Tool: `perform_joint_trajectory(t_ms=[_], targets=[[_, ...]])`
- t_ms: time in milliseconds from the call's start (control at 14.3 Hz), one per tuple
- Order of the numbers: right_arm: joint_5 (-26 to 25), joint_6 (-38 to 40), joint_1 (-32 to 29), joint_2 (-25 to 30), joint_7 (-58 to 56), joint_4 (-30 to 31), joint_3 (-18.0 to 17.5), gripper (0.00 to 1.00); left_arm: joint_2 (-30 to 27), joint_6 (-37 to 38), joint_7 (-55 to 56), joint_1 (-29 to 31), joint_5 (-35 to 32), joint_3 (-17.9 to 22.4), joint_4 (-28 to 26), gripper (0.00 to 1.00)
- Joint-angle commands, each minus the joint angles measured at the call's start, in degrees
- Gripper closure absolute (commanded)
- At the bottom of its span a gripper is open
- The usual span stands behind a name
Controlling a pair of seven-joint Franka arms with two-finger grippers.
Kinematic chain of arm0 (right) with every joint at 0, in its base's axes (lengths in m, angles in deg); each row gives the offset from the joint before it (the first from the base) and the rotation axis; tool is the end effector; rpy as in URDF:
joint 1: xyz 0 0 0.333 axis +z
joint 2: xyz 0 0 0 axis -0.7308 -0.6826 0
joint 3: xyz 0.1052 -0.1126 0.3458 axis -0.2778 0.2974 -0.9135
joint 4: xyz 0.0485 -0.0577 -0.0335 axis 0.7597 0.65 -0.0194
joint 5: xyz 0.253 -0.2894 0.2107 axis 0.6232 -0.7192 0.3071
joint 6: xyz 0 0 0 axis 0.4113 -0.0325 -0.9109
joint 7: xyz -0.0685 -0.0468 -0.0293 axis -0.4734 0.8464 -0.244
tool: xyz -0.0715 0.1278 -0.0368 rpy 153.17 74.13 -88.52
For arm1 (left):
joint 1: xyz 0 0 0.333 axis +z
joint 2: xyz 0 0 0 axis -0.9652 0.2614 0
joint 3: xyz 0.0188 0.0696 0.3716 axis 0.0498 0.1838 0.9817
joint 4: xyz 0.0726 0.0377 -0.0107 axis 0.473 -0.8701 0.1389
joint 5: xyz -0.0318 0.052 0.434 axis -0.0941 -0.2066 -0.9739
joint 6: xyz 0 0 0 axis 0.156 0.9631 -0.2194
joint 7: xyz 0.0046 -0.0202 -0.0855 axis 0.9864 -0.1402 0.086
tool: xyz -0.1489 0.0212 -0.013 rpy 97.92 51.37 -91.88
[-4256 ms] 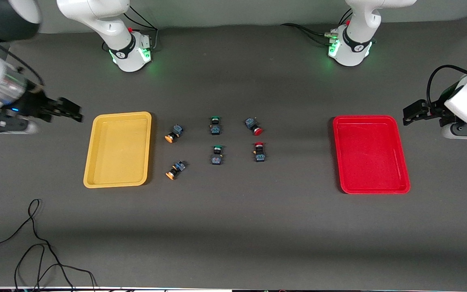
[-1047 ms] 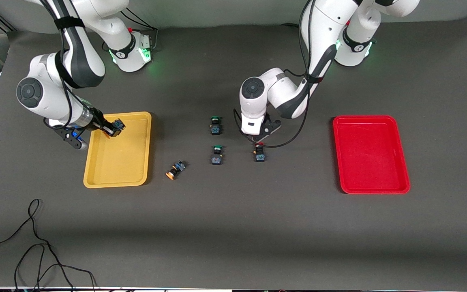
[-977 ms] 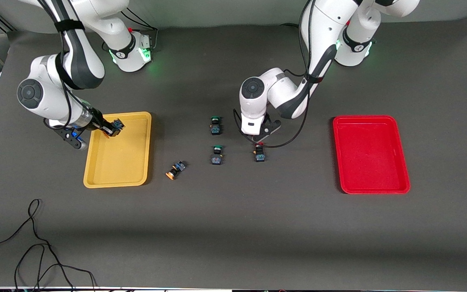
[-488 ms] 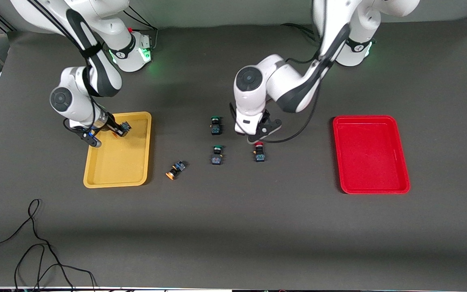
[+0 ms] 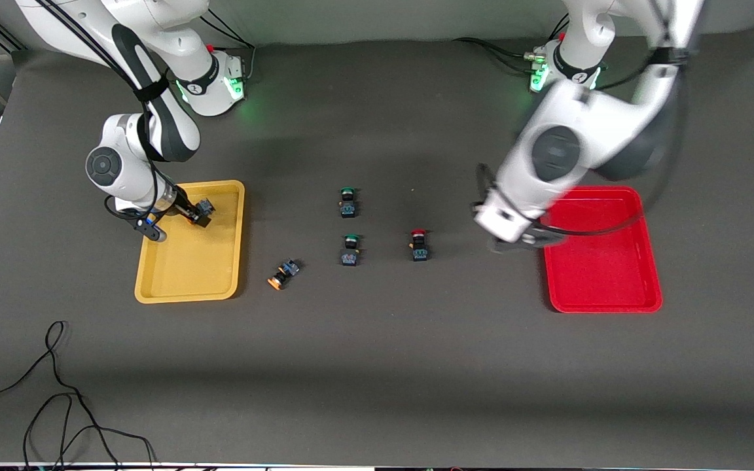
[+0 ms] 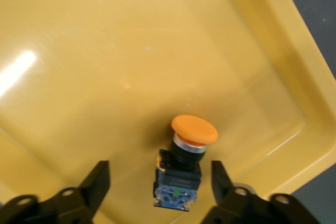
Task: Place red and yellow buttons in trays
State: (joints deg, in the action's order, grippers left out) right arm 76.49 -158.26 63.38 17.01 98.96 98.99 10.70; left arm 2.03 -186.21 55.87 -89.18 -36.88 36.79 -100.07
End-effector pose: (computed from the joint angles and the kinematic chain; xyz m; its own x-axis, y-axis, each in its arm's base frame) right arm 0.4572 0.0214 0.1876 0.7889 -0.6049 -0.1084 -0.6007 -0.7962 0.0720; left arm 0.5896 -0.2621 0.4060 0.9758 0.1088 -0.1896 0.0999 -0.9934 -0.0559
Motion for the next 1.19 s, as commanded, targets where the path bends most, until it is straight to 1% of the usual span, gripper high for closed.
perform_joint_trajectory(t_ms=[0, 70, 140, 209, 349, 419, 488, 558, 698, 767, 837, 907, 977, 1047, 1116], targets=[[1.14, 3.04, 0.01, 3.75, -1.18, -2.68, -0.07, 0.00, -2.37, -0.94, -11.82, 8.51, -1.62, -0.58, -5.22, 1.00], [1.14, 5.67, 0.18, 3.84, -0.83, -5.75, -0.16, 0.00, -1.93, -2.86, -15.69, 11.41, -2.51, -0.58, -6.27, 1.00], [1.14, 9.26, 0.18, 3.84, -0.04, -9.17, -0.25, 0.00, -1.32, -6.54, -18.77, 13.87, -2.61, -0.58, -8.20, 1.00], [1.14, 12.87, 0.27, 3.67, 1.18, -13.04, -0.60, 0.00, -0.79, -11.27, -20.72, 15.64, -2.95, -0.50, -10.83, 1.00], [1.14, 19.90, 0.36, 2.53, 4.17, -21.38, -1.39, 0.00, 1.66, -22.86, -21.71, 17.15, -6.19, -0.49, -16.54, 1.00], [1.14, 23.07, 0.36, 1.57, 5.14, -25.51, -2.61, 0.00, 3.07, -28.84, -21.53, 17.24, -6.99, -0.41, -19.52, 1.00], [1.14, 25.19, 0.53, 0.34, 5.32, -29.47, -4.02, 0.00, 4.82, -33.77, -21.62, 17.67, -7.17, -0.23, -21.12, 1.00], [1.14, 25.99, 0.71, -1.24, 5.32, -33.51, -5.16, 0.00, 6.75, -37.30, -21.62, 18.20, -7.26, 0.03, -21.57, 1.00], [1.14, 29.24, 0.71, -6.23, 8.72, -42.73, -6.92, 0.00, 9.75, -40.31, -21.62, 18.21, -9.01, 0.56, -21.40, 0.99], [1.14, 30.56, 0.80, -9.40, 12.06, -46.96, -8.85, 0.00, 10.37, -40.93, -21.62, 18.29, -9.80, 0.91, -21.31, 0.80], [0.87, 31.27, 0.71, -12.56, 14.44, -49.79, -11.21, 0.00, 10.38, -40.33, -21.71, 18.29, -9.81, 1.00, -20.88, 0.27], [0.52, 31.19, 0.71, -14.94, 16.03, -51.21, -12.72, 0.00, 9.85, -39.63, -21.27, 18.21, -9.81, 1.00, -19.83, 0.00], [0.69, 30.58, 0.71, -16.88, 17.18, -52.26, -13.25, 0.00, 8.46, -37.18, -21.01, 18.21, -9.81, 0.91, -19.21, 0.00], [1.04, 29.70, 0.80, -19.16, 18.23, -53.15, -13.96, 0.00, 7.14, -33.07, -21.18, 18.21, -9.81, 0.82, -17.72, 0.00], [0.87, 27.86, 0.71, -21.53, 20.25, -53.68, -16.14, 0.00, 5.38, -27.81, -21.61, 18.21, -9.73, 0.74, -15.62, 0.00]])
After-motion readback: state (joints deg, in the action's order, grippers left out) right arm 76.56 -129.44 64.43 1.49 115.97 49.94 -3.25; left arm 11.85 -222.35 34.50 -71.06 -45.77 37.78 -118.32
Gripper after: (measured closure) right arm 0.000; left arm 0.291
